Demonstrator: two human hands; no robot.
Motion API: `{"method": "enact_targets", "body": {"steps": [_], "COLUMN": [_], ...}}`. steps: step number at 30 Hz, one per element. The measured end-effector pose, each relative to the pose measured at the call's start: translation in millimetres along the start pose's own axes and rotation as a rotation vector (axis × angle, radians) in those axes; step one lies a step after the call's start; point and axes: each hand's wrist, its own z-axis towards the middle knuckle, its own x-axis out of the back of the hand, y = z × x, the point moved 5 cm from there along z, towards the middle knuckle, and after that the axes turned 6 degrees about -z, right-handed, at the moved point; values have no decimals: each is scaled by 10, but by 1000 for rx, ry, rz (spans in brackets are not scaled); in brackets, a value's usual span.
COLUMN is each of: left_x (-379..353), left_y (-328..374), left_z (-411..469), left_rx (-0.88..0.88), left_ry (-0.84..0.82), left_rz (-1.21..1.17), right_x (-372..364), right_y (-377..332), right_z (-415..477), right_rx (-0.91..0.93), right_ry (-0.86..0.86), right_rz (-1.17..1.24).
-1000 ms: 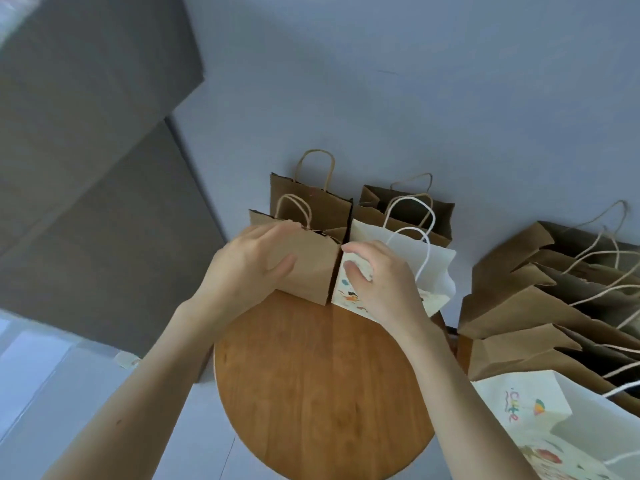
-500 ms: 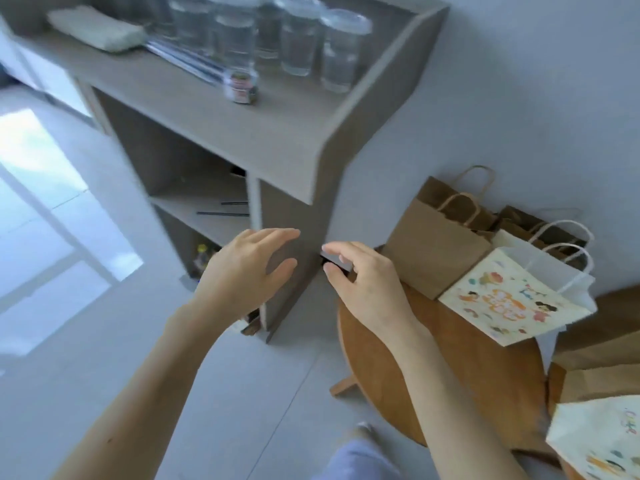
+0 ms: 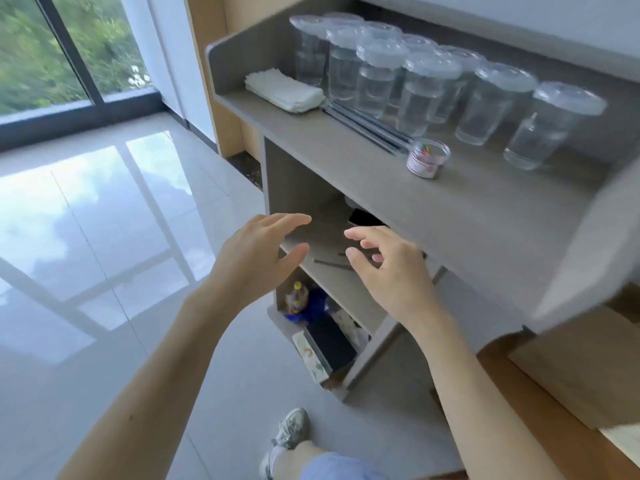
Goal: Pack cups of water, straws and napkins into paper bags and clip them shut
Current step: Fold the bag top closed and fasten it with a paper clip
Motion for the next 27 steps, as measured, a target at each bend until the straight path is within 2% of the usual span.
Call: {"method": "enact_targets", "body": {"steps": [4, 11, 20, 27], "left_x": [142, 68, -446, -688], "left_y": [-271, -269, 98, 312], "left_z": [654, 1689, 2712, 3033], "left_rx": [-23, -215, -546, -719], "left_ry": [-14, -80, -282, -399], "left_rz": [-5, -82, -218, -307], "right_x": [-26, 200, 594, 666], "right_y": [-4, 220, 644, 796], "right_z": [708, 1405, 1589, 1628], "right_rx": [-14, -117, -414, -646], "right_ry": [74, 217, 599, 618], "right_rz": [-8, -87, -217, -313]}}
